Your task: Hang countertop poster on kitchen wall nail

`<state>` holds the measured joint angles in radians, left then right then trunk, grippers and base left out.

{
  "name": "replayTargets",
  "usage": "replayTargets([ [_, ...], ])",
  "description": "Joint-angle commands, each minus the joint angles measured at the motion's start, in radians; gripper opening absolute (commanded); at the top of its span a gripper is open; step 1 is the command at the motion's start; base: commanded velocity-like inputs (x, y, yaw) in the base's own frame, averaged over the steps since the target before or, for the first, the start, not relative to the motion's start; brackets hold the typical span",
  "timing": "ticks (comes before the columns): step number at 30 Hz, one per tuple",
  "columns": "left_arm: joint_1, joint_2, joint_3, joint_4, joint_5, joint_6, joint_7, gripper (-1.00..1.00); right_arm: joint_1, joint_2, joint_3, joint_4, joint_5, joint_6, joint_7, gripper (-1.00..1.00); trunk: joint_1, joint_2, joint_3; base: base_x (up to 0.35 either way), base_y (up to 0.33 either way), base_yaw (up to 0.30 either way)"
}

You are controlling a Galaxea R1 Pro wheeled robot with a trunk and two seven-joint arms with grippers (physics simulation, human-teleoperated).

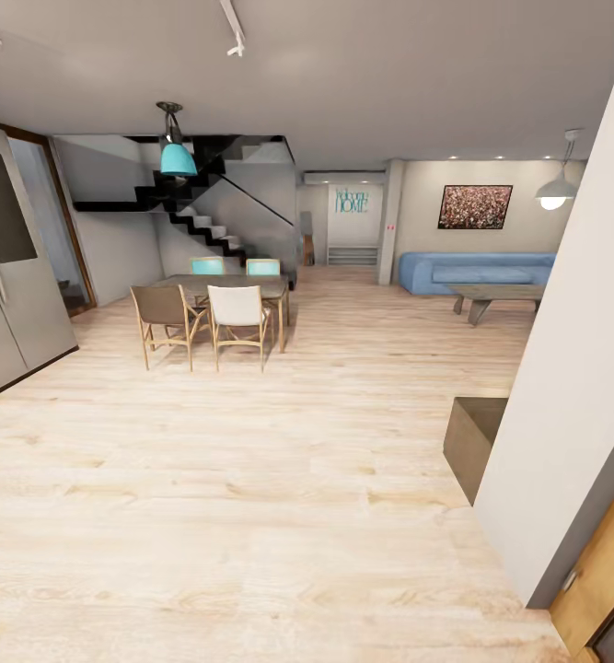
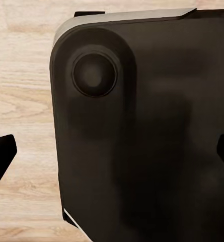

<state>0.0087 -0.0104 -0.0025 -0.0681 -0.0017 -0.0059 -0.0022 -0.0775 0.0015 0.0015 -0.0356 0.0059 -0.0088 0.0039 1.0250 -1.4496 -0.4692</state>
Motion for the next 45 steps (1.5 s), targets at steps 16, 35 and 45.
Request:
replayTargets([
  [16, 0.001, 0.041, 0.004, -0.592, -0.002, -0.005, -0.001, 1.00, -0.005, -0.056, -0.011, -0.565, -0.021, 0.001, -0.006, 1.00, 0.000, 0.000, -0.001, 0.000, 0.000, 0.000],
  [35, 0.001, 0.046, 0.029, -0.627, 0.000, -0.005, 0.001, 1.00, 0.004, -0.087, -0.005, -0.642, -0.012, -0.006, -0.005, 1.00, 0.000, 0.000, -0.001, 0.010, -0.020, 0.035],
  [45, 0.001, 0.047, 0.030, -0.627, 0.000, -0.005, 0.002, 1.00, 0.005, -0.087, -0.003, -0.642, -0.011, -0.007, -0.005, 1.00, 0.000, 0.000, -0.001, 0.003, -0.006, 0.282],
])
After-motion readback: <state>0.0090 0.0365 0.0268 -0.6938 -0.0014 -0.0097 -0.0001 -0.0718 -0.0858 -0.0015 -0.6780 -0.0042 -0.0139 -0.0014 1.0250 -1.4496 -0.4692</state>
